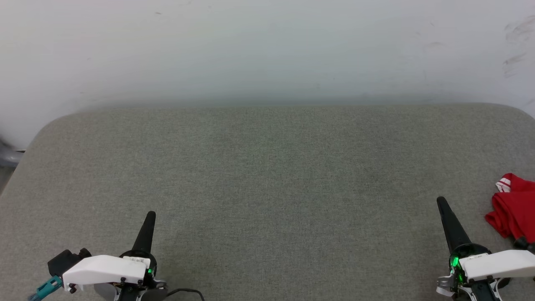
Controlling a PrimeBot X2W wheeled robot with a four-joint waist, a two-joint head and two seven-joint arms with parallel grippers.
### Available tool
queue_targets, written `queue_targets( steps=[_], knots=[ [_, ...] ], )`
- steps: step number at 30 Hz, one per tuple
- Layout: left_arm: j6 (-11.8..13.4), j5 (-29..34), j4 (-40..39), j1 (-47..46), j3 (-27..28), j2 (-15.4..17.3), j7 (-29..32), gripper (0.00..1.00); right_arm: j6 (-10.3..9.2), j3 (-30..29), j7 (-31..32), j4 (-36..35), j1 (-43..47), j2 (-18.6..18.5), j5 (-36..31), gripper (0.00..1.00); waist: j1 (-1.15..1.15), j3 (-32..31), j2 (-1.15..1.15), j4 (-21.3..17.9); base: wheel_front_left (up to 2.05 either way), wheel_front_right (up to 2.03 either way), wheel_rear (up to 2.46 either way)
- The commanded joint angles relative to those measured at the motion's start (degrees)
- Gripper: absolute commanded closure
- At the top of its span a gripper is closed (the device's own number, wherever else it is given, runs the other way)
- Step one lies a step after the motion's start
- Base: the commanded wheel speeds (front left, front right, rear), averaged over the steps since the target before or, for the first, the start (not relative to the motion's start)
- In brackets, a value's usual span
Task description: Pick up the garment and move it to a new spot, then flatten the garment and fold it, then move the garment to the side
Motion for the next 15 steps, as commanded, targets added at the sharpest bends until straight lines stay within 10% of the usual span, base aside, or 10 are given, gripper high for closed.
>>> queue_targets(
  steps=[1,15],
  knots=[
    [-0.7,-1.2,-0.1,-1.3,0.6,-0.1,0.4,1.0,0.0,-0.1,0.1,0.2,-1.5,-0.3,1.6,1.0,0.0,0.0,0.0,0.0,0.0,0.0,0.0],
    [-1.6,-7.1,0.2,-2.2,1.8,-0.9,2.2,1.0,-0.01,-0.4,0.5,2.4,-2.8,-0.2,8.3,1.0,0.0,0.4,0.0,0.0,0.0,0.0,0.0]
  ],
)
